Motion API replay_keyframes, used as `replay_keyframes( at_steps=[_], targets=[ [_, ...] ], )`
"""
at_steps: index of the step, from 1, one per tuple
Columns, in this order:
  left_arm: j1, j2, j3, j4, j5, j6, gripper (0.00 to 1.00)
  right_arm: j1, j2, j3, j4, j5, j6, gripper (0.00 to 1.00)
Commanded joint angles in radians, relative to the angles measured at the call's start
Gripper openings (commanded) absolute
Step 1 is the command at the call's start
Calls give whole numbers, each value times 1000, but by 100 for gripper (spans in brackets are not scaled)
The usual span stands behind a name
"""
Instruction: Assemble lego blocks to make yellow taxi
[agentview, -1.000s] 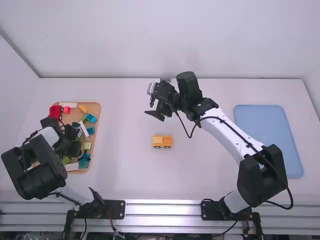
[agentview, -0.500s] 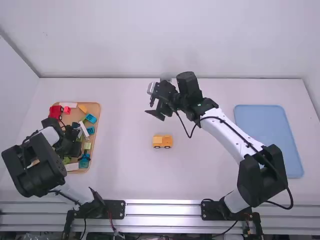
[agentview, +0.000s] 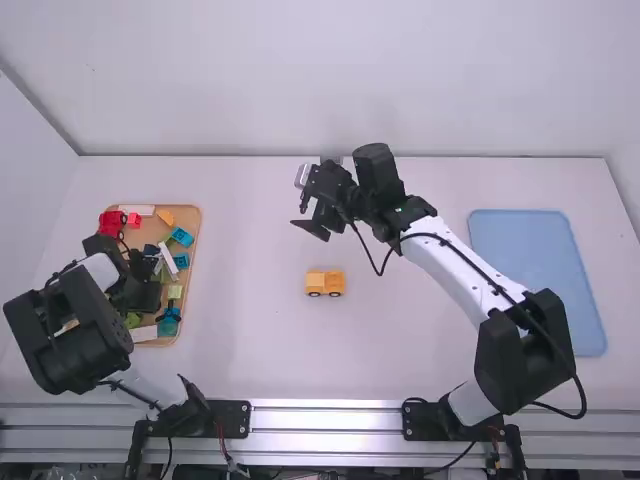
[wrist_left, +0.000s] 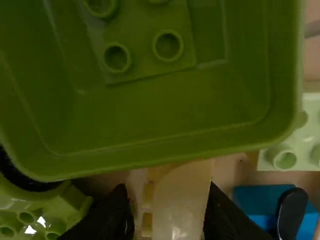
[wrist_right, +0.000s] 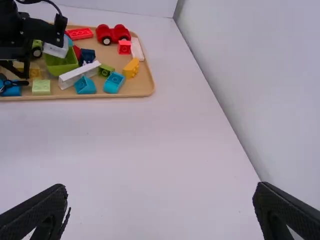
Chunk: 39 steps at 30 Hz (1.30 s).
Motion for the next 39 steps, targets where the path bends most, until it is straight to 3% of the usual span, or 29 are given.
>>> replay_keyframes(
  at_steps=[1, 14, 17, 20, 27, 35, 39],
  targets=[
    [-8, 10, -14, -8, 26, -7, 40, -1, 7, 38, -1, -2, 3, 99],
    [-8, 11, -57, 41, 42, -16, 38, -1, 7, 38, 0, -2, 3, 99],
    [-10, 11, -58, 50, 42, -30, 31, -1, 7, 38, 1, -2, 3, 99],
    [-10, 11, -50, 46, 42, -29, 18, -1, 7, 38, 4, -2, 3, 99],
    [-24, -6, -11, 71, -42, -139, 5, -8, 7, 38, 3, 32, 42, 99],
    [-202, -326, -83, 141, -84, -173, 2, -93, 14, 37, 4, -86, 179, 99],
    [-354, -519, -154, 262, 23, -139, 2, -141, 46, 36, 13, -215, 247, 99]
  ],
)
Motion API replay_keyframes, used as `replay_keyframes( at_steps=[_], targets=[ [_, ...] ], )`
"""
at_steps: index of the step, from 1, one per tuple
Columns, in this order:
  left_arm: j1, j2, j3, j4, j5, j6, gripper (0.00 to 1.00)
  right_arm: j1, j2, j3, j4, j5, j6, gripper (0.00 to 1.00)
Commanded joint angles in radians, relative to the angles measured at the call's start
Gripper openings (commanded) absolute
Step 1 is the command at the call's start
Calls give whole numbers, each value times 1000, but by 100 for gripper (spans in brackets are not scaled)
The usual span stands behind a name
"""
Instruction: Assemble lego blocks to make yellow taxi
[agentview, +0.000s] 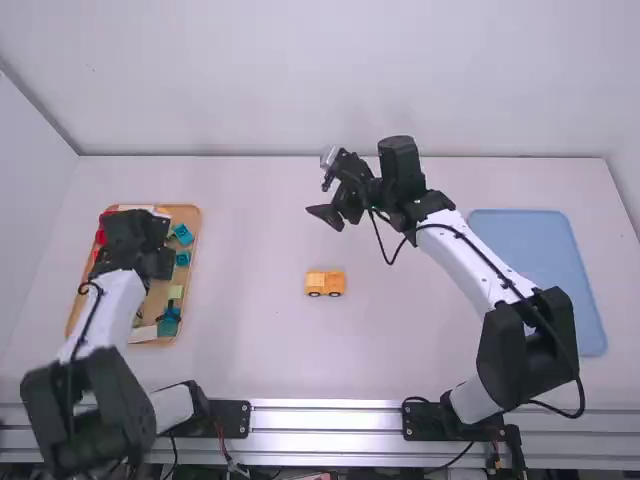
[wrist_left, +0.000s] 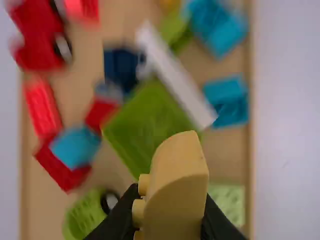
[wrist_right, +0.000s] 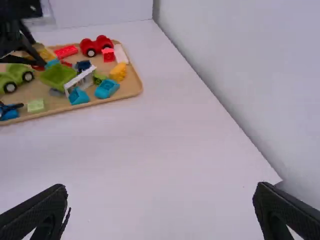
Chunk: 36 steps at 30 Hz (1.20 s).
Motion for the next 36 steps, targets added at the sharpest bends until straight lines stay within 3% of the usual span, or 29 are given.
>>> replay_keyframes(
  at_steps=[1, 5, 10, 14, 19, 21, 22, 25, 28, 30, 32, 36],
  targets=[
    [-111, -115, -62, 45, 106, 40, 2, -28, 48, 36, 14, -140, 95, 99],
    [-267, -197, -123, 166, 127, 14, 3, -54, 106, 34, 51, -274, 131, 99],
    [-407, -182, -147, 303, 236, -6, 4, -60, 157, -8, 158, -406, 193, 100],
    [-452, -116, -147, 442, 317, -72, 2, -68, 142, -62, 272, -305, 283, 94],
    [-457, -47, -146, 578, 487, -84, 3, -102, 20, -182, 348, -267, 311, 99],
    [-462, -9, -146, 643, 541, -125, 2, -93, -8, -265, 465, -186, 418, 98],
    [-463, -6, -146, 648, 541, -129, 2, -91, -8, -272, 478, -179, 430, 99],
    [-516, 53, -146, 724, 521, -159, 2, -55, -8, -415, 787, -98, 627, 99],
    [-579, 103, -146, 772, 462, -166, 2, -38, -8, -486, 945, -96, 670, 99],
    [-608, 121, -146, 793, 418, -169, 2, -38, -8, -497, 959, -96, 668, 99],
    [-653, 148, -147, 842, 338, -219, 2, -40, -8, -500, 941, -95, 677, 86],
    [-699, 157, -146, 888, 370, -235, 2, -40, -8, -499, 929, -98, 731, 72]
  ],
)
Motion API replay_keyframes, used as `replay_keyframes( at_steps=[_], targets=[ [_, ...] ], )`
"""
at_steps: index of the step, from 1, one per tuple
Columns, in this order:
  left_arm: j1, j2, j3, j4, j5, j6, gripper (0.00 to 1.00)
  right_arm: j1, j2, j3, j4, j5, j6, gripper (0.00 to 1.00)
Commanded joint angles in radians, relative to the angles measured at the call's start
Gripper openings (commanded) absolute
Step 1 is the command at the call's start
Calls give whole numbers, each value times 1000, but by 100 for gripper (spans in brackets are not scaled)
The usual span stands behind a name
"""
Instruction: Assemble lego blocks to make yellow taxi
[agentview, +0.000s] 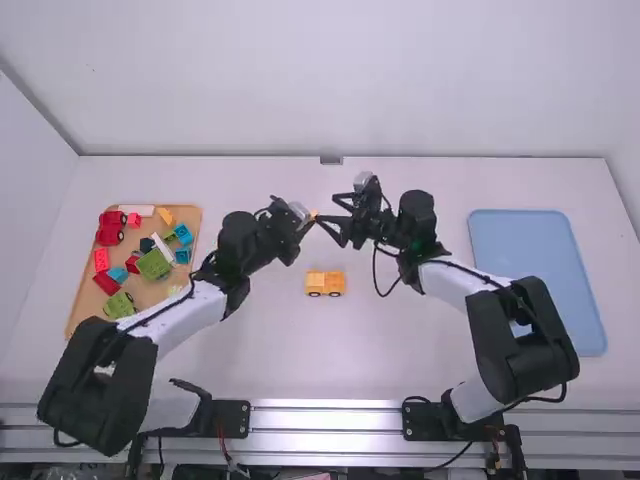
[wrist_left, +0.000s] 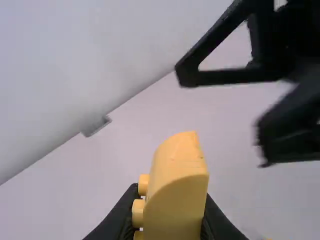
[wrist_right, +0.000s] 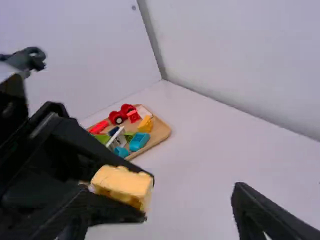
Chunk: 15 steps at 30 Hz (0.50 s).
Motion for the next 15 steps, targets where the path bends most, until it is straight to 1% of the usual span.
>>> replay_keyframes(
  at_steps=[1, 4, 9, 15],
  targets=[
    [-25, 2, -2, 22, -14, -33, 2, -2, -13, 2, 1, 3, 63, 72],
    [-63, 18, -2, 54, -69, -35, 2, -2, -11, 1, 2, -3, 84, 66],
    [-90, 42, -2, 96, -82, -36, 2, 15, -11, 2, 5, -50, 80, 63],
    [-95, 73, -2, 147, -84, -53, 2, 34, -11, 1, 2, -49, 79, 67]
  ],
)
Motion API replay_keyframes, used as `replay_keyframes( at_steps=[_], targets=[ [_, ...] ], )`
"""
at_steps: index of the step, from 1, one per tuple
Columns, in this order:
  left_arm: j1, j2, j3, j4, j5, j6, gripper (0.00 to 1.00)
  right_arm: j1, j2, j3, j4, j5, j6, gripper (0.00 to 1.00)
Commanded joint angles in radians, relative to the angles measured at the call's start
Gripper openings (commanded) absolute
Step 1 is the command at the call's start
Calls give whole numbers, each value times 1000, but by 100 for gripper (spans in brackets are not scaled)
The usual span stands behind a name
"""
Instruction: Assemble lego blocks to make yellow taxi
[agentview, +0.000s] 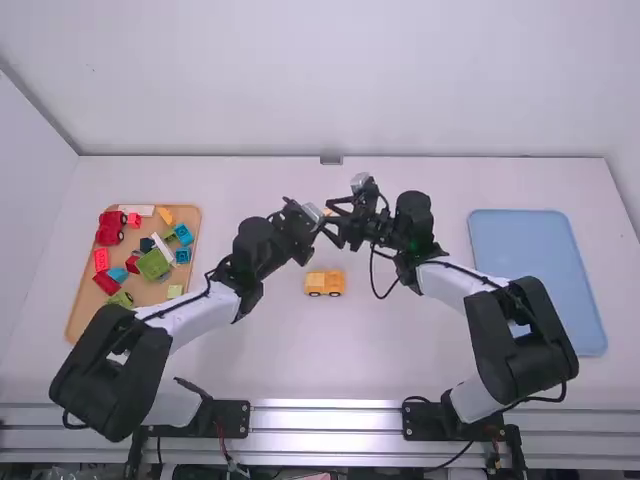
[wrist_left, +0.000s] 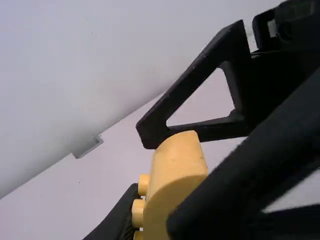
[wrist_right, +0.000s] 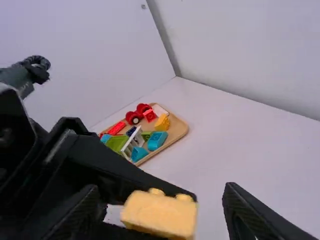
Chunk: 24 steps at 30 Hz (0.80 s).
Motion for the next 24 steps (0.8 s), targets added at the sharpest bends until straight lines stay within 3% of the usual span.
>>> replay_keyframes(
  at_steps=[1, 4, 7, 11, 15, 17, 19, 20, 24],
  targets=[
    [-4, 6, -2, 19, 7, -26, 2, 11, -11, 1, 1, -9, 0, 66],
    [-6, 6, -2, 24, 3, -32, 2, 13, -11, 1, 2, -2, 1, 56],
    [-5, 6, -2, 34, 8, -32, 2, 12, -11, 1, 0, -2, 0, 32],
    [-11, 6, -2, 38, 7, -32, 4, 14, -11, 1, -1, -2, 0, 27],
    [-11, 6, -2, 45, 8, -32, 13, 13, -11, 1, -1, -6, -8, 17],
    [-11, 6, -2, 50, 13, -32, 36, 13, -11, 1, -1, -6, -14, 13],
    [-10, 6, -2, 50, 38, -32, 66, 10, -11, 2, 0, -14, -46, 13],
    [-8, 6, -2, 48, 71, -32, 99, -1, -11, 6, -2, -29, -71, 13],
    [66, -40, 27, -69, 322, -47, 99, -74, -11, 68, -71, -225, -169, 13]
  ],
)
